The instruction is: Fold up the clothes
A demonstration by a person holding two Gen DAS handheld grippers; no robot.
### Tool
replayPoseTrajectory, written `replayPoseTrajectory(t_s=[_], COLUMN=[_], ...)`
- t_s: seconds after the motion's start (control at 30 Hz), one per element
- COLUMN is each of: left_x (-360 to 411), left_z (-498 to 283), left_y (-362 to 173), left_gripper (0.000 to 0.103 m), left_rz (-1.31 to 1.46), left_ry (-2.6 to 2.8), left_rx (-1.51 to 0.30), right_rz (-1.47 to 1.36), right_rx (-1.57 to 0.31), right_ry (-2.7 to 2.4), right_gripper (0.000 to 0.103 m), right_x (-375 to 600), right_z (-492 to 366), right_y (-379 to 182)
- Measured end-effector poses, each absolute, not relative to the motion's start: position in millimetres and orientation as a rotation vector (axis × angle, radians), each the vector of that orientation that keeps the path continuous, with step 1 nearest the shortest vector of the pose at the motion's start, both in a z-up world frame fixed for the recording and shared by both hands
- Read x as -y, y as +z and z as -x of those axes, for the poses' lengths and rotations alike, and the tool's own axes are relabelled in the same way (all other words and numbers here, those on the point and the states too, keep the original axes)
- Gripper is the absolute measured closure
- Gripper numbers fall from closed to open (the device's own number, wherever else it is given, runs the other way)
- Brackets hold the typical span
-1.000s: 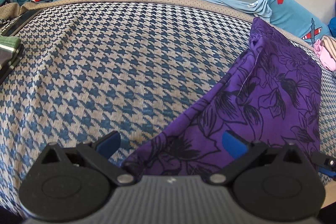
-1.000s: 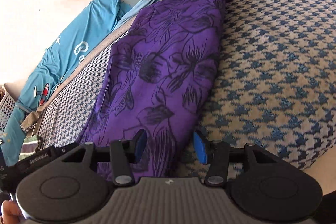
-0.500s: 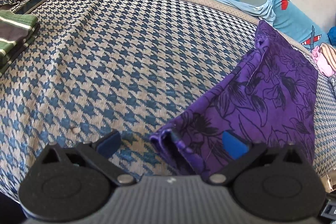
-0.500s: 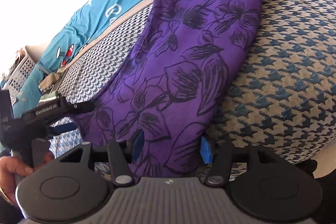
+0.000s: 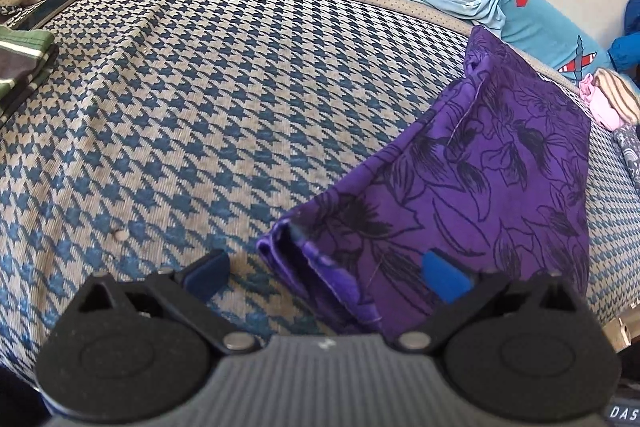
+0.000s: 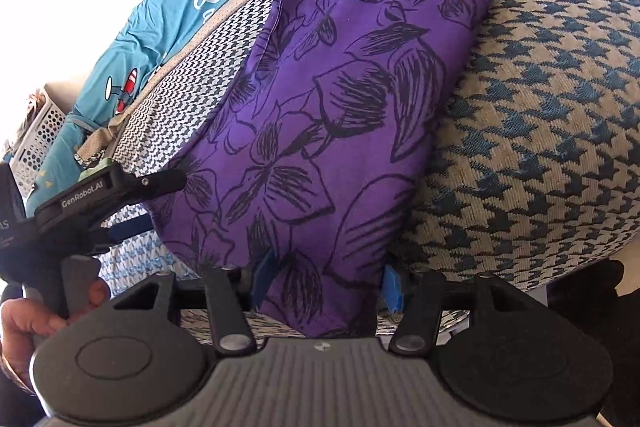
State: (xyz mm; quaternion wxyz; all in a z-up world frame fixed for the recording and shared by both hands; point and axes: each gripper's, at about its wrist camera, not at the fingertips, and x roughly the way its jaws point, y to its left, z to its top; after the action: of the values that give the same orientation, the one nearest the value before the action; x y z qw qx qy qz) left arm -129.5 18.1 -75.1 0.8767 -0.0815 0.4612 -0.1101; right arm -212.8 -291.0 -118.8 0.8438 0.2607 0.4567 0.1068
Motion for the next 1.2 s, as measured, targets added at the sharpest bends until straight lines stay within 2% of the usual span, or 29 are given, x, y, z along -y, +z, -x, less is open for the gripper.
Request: replayPoseTrajectory(t_s=[0.07,0.1,0.17,0.2,0.53,0.8,1.2], left_x=[-17,-17,-18,-19,-34,-46,-18], left_z=[130,131,132,133,142,157,147], left_y=[-74,-74,-73,-73,-73,-75,-85], left_gripper=[0.000,0.000,0.000,0.000,0.000,0.000,0.000], left_rz=[0.182,0.188,0.196,0.201,0.326,0.489,0.647], left_ry=[-0.241,-0.247,-0.253,-0.255,-0.278,-0.314,-0.426], left_rx=[-0.962,-0.962,-0.966,-0.968,-0.997,-1.027,-1.057], right_rz=[-0.522,-0.509,-0.548,-0.570,-0.688,-0.897,-0.986], right_rx=[-0.967,-0.968,-0.963,-0.951,-0.809,-0.792,-0.759], right_ry=[0.212,0.204,0.219,0.232,0.317,0.303,0.308], right_gripper=[0.057,0.068,0.081,0.091,0.091,0.091,0.091], right_x=[288,288,291,294,302,318,326], right_z=[213,213,215,216,219,221,223], right_y=[-119,-118,-118,-117,-91,-82,-74])
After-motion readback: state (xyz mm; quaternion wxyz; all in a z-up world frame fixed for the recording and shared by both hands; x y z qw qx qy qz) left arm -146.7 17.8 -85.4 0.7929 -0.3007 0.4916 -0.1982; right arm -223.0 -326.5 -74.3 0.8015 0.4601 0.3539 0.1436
